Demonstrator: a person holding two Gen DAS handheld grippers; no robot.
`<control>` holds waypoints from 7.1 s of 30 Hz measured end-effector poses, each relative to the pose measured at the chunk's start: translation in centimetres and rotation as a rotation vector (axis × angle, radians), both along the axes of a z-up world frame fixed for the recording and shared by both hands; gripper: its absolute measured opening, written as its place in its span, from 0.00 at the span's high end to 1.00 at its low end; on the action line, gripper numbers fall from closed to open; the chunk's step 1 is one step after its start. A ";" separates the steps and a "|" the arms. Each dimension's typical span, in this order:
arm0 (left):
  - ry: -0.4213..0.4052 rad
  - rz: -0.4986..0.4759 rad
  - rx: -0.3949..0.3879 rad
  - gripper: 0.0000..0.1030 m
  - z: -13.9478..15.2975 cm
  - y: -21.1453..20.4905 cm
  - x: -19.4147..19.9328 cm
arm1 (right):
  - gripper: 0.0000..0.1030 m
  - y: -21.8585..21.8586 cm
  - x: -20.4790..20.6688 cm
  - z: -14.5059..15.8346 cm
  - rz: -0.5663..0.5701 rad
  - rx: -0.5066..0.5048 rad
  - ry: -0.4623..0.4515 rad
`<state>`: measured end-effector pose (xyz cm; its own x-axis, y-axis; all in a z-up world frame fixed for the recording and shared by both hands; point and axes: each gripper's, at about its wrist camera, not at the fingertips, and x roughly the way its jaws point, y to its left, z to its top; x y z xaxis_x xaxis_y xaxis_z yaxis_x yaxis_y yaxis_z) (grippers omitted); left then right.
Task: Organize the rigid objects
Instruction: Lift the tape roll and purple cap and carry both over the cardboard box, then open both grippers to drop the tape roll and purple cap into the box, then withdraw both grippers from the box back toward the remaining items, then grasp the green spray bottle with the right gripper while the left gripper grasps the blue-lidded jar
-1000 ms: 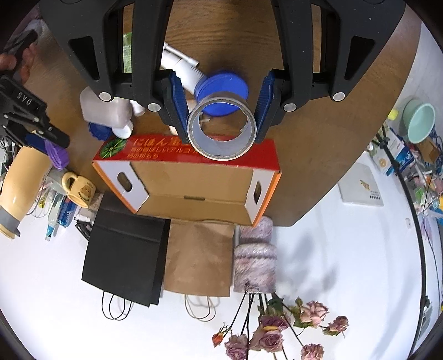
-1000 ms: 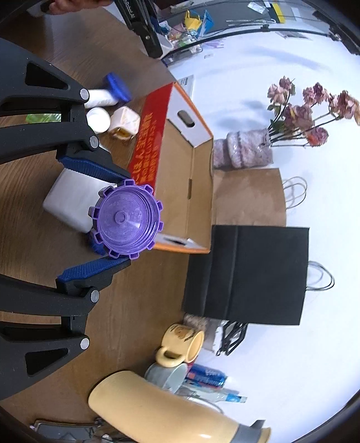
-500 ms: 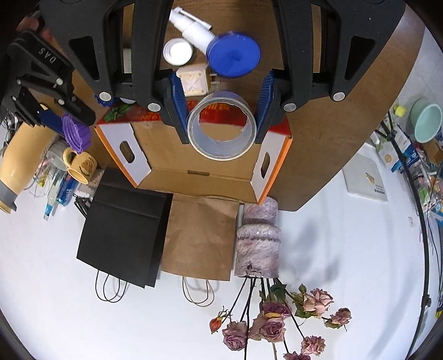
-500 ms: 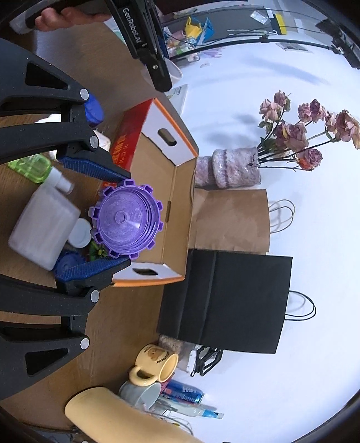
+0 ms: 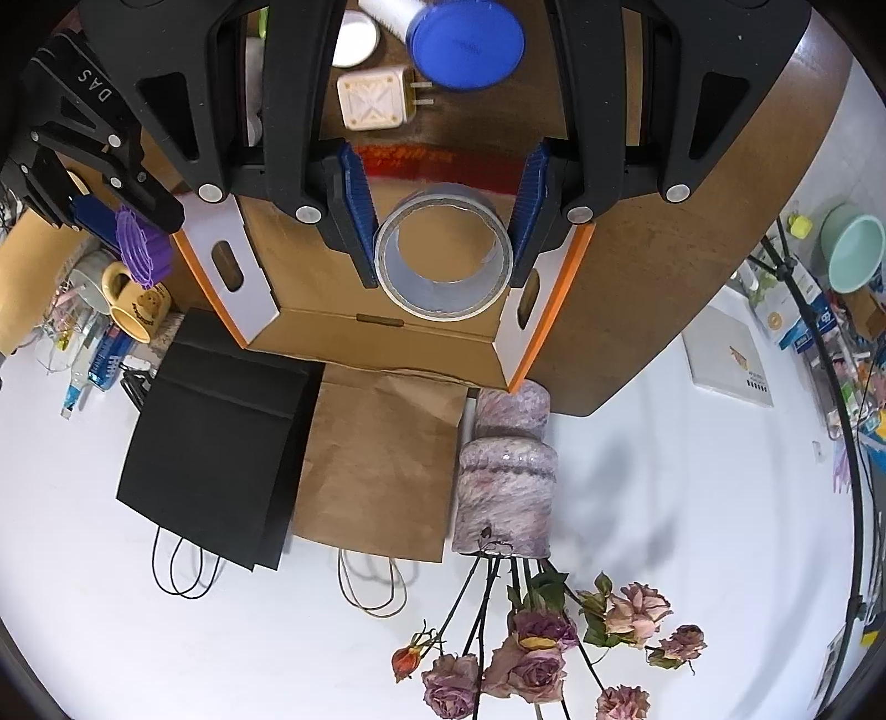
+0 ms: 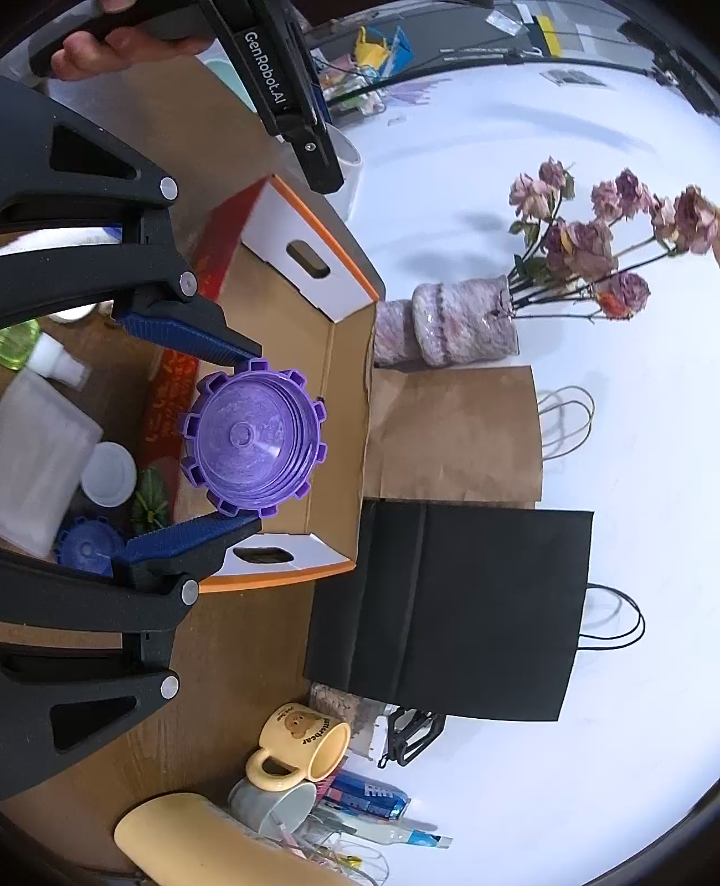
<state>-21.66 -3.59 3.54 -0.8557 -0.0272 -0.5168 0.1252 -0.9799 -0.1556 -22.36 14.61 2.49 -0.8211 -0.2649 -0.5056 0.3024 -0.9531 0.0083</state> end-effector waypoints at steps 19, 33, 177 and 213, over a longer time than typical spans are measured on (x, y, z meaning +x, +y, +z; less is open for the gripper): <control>-0.054 0.011 -0.046 0.61 -1.8 0.8 -7.6 | 0.43 -0.5 -7.7 -1.1 -0.024 0.009 -0.050; -0.106 0.005 -0.101 0.61 -3.5 0.9 -11.4 | 0.43 -2.0 -11.6 -3.2 0.004 0.066 -0.113; -0.082 -0.038 -0.090 0.00 -6.9 -4.0 11.8 | 0.08 -1.6 10.0 -8.6 -0.009 0.084 -0.246; -0.138 -0.024 -0.094 0.00 -8.3 -3.6 10.6 | 0.66 -1.4 9.8 -7.1 0.020 0.058 -0.150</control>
